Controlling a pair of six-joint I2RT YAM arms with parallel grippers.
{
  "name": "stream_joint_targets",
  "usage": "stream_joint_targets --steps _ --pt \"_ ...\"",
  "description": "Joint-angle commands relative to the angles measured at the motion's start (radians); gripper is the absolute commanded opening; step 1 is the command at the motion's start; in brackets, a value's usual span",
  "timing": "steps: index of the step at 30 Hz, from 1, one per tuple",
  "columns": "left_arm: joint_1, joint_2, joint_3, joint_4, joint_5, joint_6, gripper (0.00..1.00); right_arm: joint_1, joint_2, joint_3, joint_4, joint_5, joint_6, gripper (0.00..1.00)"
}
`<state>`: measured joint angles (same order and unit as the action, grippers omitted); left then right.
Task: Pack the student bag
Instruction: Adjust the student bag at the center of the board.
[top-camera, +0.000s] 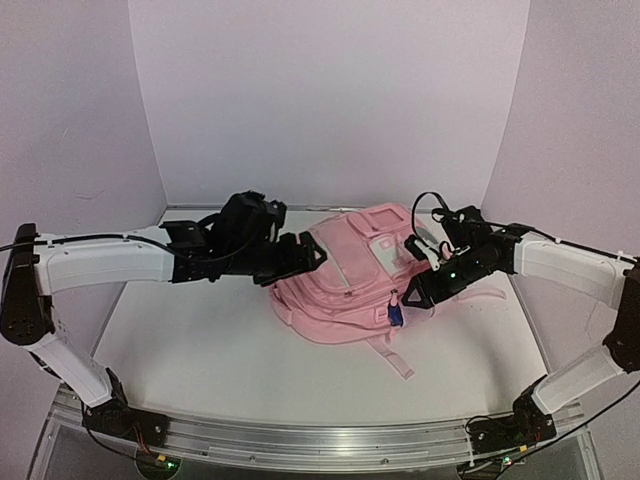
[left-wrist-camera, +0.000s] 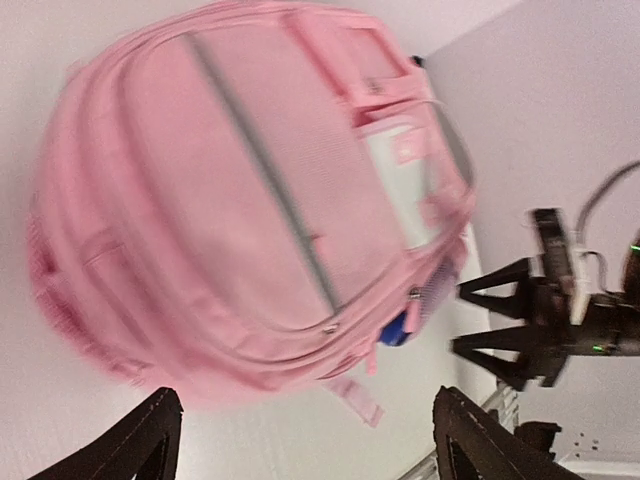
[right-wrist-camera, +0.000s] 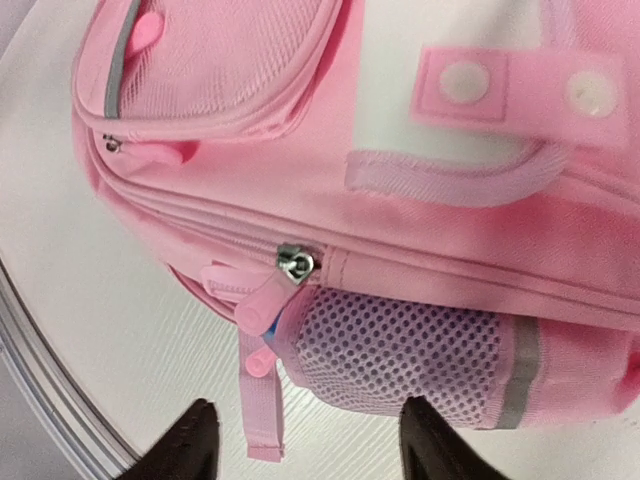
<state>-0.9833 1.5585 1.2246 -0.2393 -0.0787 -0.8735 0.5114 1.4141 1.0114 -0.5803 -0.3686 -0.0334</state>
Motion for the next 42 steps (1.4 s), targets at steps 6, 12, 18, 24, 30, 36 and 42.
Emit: stream_joint_targets --steps 6,12,18,24,30,36,42 --pt "0.095 -0.076 -0.224 -0.172 -0.110 -0.315 0.95 0.087 -0.044 0.037 -0.022 0.180 0.034 0.98" --pt "0.149 0.007 -0.136 -0.225 -0.091 -0.239 1.00 0.116 0.027 -0.013 0.032 0.194 0.094 0.98" --pt "0.246 0.175 0.007 -0.186 0.026 -0.099 1.00 0.125 0.128 -0.023 0.082 0.288 0.110 0.98" --pt "0.314 0.354 0.165 -0.198 0.144 -0.033 0.94 0.116 0.130 -0.041 0.107 0.534 0.112 0.98" --pt "0.320 0.445 0.181 -0.195 0.251 -0.040 0.47 0.047 0.128 -0.075 0.150 0.614 0.058 0.87" --pt "0.254 0.360 0.030 -0.126 0.305 -0.045 0.09 -0.070 0.180 -0.064 0.188 0.570 -0.025 0.82" --pt "0.017 0.296 0.003 -0.187 0.282 -0.021 0.00 -0.094 0.260 0.045 0.197 0.294 -0.047 0.82"
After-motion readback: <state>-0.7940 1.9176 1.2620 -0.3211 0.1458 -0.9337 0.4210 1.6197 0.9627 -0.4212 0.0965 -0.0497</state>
